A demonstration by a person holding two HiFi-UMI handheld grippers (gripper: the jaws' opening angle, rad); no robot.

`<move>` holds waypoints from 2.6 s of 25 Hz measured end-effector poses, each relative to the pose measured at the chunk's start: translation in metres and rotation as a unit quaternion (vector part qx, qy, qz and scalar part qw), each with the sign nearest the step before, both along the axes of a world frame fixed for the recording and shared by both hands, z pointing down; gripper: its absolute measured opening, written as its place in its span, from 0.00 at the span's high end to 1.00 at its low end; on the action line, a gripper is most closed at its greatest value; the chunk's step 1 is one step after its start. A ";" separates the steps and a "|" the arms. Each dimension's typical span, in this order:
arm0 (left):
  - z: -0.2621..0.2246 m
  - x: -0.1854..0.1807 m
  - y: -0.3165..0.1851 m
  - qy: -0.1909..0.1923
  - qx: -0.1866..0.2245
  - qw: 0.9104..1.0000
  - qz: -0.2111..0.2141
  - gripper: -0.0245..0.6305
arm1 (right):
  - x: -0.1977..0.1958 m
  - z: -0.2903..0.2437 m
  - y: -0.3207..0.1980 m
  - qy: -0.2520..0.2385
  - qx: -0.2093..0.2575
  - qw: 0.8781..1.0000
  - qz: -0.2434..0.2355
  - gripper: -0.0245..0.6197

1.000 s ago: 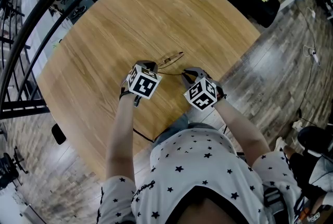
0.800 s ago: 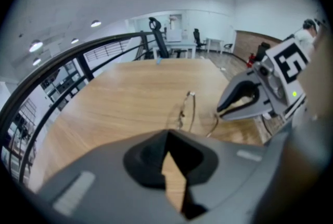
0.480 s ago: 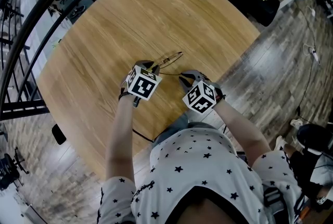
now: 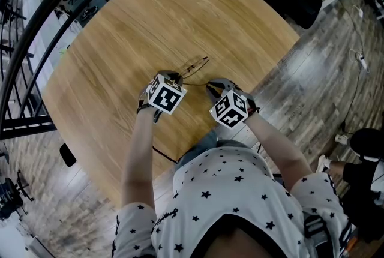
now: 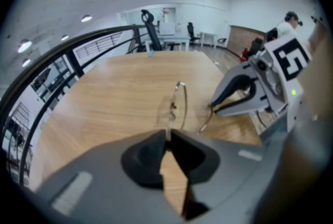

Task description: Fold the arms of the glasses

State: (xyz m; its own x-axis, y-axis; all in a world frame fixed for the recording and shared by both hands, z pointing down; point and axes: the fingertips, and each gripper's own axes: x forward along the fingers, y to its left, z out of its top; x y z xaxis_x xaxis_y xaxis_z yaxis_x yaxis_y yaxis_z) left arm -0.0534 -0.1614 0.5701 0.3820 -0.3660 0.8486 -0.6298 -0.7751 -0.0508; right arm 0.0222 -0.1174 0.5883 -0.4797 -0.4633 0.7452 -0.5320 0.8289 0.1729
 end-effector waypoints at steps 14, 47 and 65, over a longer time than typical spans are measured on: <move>0.002 0.004 0.003 -0.016 -0.010 0.999 0.044 0.92 | 0.003 0.000 -0.014 0.008 0.003 1.000 0.008 0.90; 0.001 0.013 0.004 -0.013 -0.019 0.998 0.058 0.92 | 0.004 -0.003 -0.058 0.016 0.028 0.997 0.065 0.90; -0.005 0.008 -0.004 -0.004 -0.008 1.000 0.026 0.81 | 0.004 -0.001 -0.055 0.019 0.022 0.998 0.061 0.90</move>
State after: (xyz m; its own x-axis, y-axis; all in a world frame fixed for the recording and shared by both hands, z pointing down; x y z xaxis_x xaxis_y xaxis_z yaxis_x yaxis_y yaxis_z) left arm -0.0450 -0.1651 0.5650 0.3933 -0.3323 0.8572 -0.5890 -0.8070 -0.0426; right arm 0.0258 -0.1728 0.5869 -0.3896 -0.5492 0.7394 -0.6209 0.7495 0.2296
